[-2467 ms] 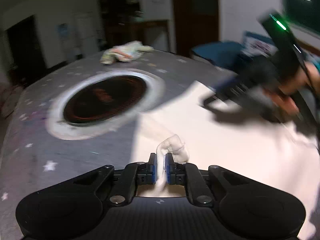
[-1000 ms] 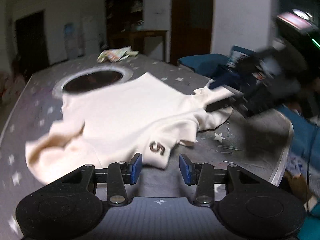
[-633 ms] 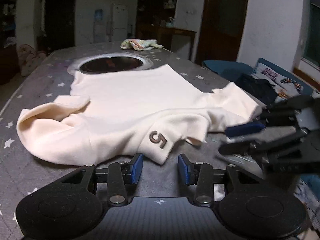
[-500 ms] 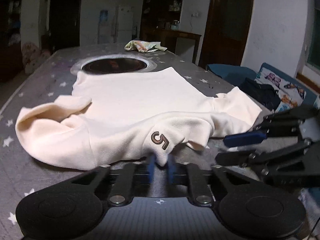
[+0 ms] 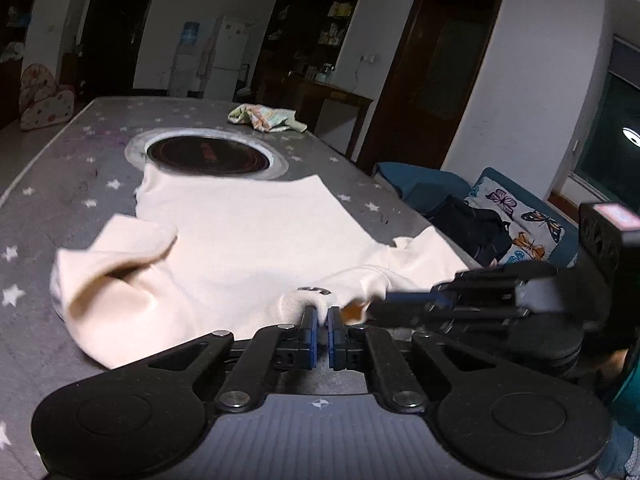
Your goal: Fold clothes
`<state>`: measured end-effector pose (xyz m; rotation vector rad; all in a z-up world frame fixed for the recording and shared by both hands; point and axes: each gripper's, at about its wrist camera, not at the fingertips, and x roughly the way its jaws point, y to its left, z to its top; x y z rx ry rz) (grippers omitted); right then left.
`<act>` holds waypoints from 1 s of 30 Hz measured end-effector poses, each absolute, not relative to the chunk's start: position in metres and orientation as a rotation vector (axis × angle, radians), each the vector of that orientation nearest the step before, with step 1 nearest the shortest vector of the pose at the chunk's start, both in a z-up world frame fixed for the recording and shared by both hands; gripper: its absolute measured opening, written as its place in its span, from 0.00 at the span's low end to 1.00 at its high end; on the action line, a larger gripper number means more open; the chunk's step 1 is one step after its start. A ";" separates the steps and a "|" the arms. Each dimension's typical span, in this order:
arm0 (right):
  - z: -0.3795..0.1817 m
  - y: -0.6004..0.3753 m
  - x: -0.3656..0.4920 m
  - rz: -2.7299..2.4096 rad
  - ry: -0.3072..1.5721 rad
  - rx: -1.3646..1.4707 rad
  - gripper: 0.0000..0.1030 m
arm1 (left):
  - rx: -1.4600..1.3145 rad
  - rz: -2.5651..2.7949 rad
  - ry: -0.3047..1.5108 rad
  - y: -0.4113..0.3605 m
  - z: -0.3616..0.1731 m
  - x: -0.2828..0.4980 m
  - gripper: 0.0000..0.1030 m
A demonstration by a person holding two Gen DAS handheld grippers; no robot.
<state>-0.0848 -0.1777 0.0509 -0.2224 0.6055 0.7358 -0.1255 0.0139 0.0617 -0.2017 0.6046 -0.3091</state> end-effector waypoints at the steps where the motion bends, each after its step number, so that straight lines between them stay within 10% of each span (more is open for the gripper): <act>1: 0.057 -0.180 -0.085 0.743 0.588 -0.205 0.02 | -0.196 -0.311 0.601 0.016 0.065 -0.126 0.05; 30: 0.030 -0.196 -0.098 0.941 0.683 -0.367 0.27 | -0.034 -0.440 0.700 0.005 0.023 -0.130 0.19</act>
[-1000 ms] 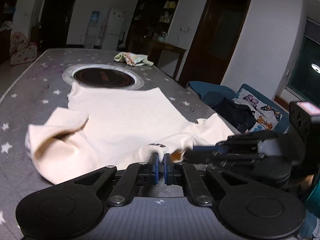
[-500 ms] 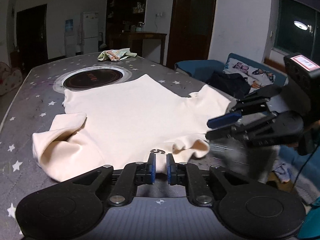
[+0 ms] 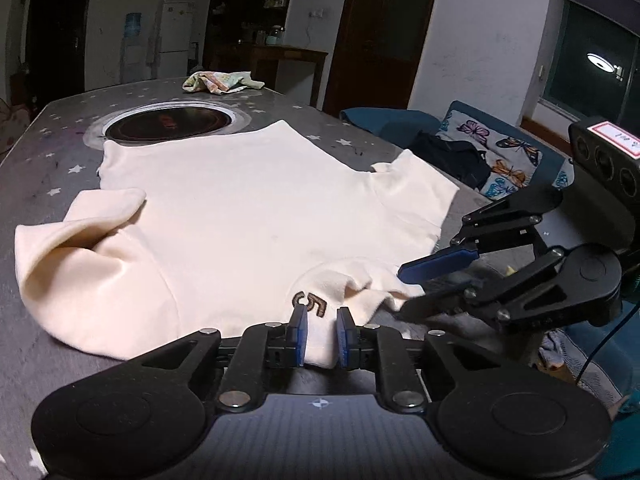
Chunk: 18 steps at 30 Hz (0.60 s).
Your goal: Fold clothes
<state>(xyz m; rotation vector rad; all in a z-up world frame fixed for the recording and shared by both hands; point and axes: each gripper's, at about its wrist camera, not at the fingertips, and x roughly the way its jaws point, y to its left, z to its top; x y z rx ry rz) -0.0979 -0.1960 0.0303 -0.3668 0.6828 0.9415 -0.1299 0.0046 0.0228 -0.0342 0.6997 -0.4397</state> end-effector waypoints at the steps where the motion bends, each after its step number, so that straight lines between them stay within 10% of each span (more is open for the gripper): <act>1: 0.030 -0.197 -0.101 0.951 0.681 -0.371 0.30 | -0.041 -0.446 0.702 0.006 0.023 -0.131 0.21; 9: 0.047 -0.253 -0.083 0.769 0.657 -0.139 0.51 | -0.107 -0.431 0.667 0.015 0.039 -0.131 0.47; 18: 0.038 -0.352 -0.013 0.312 0.649 0.229 0.52 | -0.125 -0.451 0.640 -0.012 0.043 -0.110 0.70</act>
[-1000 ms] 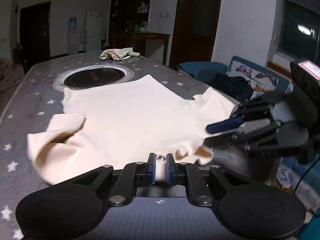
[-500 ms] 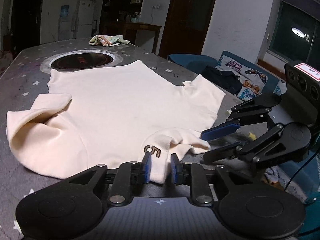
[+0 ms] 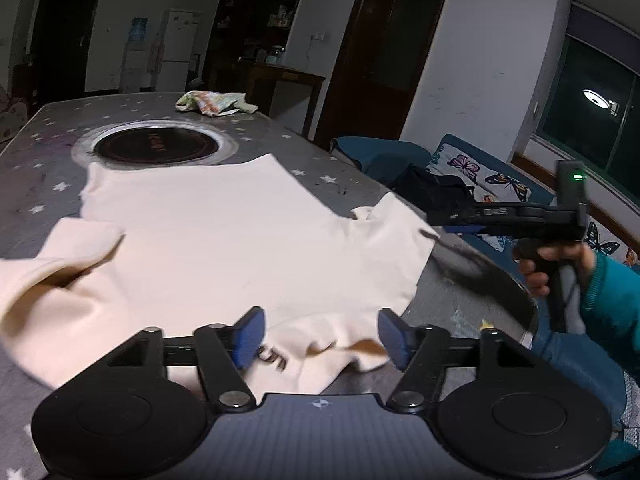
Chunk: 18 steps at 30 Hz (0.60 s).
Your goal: Fold clothes
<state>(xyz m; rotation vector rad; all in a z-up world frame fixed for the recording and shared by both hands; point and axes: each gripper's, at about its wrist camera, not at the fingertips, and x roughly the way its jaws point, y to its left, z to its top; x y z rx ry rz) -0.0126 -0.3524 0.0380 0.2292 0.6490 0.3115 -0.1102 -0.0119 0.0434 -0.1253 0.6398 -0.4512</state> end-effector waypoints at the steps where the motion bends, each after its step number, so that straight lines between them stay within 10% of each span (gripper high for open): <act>1: 0.033 -0.358 -0.003 0.292 0.664 0.250 0.52 | -0.123 -0.450 0.639 -0.016 0.043 -0.108 0.71; 6: 0.017 -0.351 0.017 0.294 0.684 0.243 0.51 | -0.111 -0.436 0.650 -0.030 0.034 -0.101 0.83; 10: 0.017 -0.341 0.014 0.349 0.697 0.239 0.12 | -0.114 -0.421 0.660 -0.033 0.027 -0.102 0.89; 18: 0.062 -0.277 -0.025 0.548 0.489 0.009 0.11 | -0.115 -0.397 0.661 -0.032 0.020 -0.105 0.96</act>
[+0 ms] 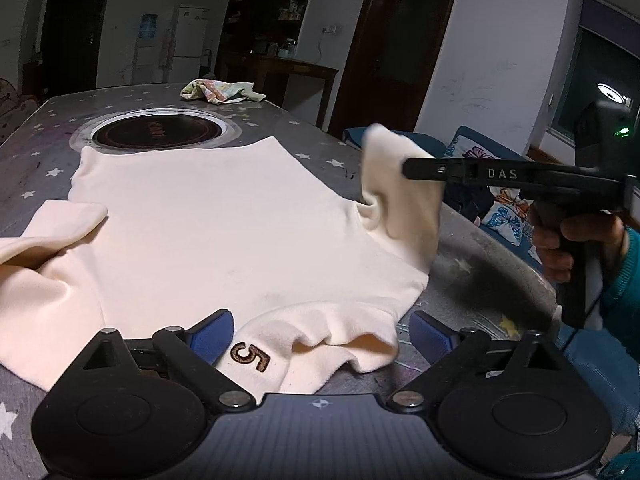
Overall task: Fold clothes
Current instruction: 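Grasp a sleeve cuff with the right tool and fold it over the body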
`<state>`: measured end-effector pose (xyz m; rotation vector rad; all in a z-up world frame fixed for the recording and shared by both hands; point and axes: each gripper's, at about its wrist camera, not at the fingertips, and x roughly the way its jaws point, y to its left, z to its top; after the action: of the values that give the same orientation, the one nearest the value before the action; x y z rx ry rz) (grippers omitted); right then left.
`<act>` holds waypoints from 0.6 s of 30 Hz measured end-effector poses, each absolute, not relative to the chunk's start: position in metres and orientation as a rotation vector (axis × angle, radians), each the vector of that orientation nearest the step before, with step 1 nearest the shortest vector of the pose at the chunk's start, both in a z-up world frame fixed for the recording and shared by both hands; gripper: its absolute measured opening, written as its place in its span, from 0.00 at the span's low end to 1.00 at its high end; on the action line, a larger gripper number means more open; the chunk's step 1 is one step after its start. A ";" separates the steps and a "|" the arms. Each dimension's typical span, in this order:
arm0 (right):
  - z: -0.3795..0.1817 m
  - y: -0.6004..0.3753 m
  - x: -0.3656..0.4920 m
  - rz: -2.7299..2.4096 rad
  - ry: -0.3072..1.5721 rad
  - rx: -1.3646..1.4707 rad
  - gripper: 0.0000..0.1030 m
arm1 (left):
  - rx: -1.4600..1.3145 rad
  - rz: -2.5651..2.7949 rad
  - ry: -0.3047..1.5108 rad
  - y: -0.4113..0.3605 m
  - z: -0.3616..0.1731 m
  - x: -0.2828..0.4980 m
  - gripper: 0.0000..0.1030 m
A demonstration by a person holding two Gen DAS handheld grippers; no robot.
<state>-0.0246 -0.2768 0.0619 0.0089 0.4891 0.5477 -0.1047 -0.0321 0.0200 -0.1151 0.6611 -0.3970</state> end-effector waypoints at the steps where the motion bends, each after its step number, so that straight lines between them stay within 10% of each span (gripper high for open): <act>1: 0.063 -0.266 -0.028 0.592 0.488 -0.020 0.12 | -0.116 -0.393 0.662 -0.032 0.019 -0.105 0.96; 18: 0.036 -0.263 -0.009 0.597 0.671 0.100 0.34 | -0.099 -0.383 0.647 -0.031 0.014 -0.108 1.00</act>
<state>-0.0092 -0.2628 0.0363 0.0998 0.6713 0.5973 -0.1083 -0.0313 0.0142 -0.0988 0.6466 -0.3833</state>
